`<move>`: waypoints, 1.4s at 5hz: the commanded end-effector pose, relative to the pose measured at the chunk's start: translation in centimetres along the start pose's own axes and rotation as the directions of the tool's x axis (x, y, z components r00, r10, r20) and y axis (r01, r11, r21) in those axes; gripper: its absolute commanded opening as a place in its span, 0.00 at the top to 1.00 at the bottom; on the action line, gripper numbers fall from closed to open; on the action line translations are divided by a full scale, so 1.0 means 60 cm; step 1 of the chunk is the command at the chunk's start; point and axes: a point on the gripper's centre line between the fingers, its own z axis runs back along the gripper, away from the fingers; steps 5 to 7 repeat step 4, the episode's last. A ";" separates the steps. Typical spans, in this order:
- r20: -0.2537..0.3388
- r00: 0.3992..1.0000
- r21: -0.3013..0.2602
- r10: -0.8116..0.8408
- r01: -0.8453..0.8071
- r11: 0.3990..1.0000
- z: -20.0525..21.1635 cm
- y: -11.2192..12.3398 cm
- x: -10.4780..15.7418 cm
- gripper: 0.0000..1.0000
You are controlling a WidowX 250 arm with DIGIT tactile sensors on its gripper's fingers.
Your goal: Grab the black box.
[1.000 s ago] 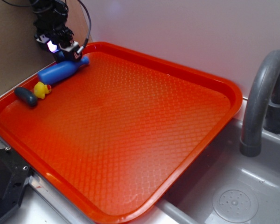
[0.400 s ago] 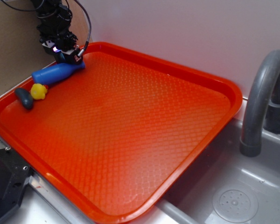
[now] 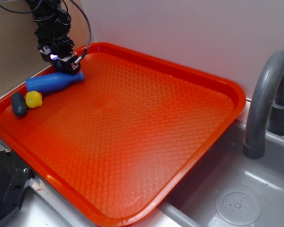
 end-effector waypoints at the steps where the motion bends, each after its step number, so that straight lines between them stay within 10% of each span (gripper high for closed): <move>1: 0.100 0.985 -0.056 -0.144 0.150 0.987 0.222 -0.130 -0.040 1.00; 3: 0.100 0.977 -0.052 -0.189 0.195 0.979 0.279 -0.195 -0.080 1.00; 7: 0.095 0.978 -0.043 -0.185 0.190 0.981 0.275 -0.196 -0.087 1.00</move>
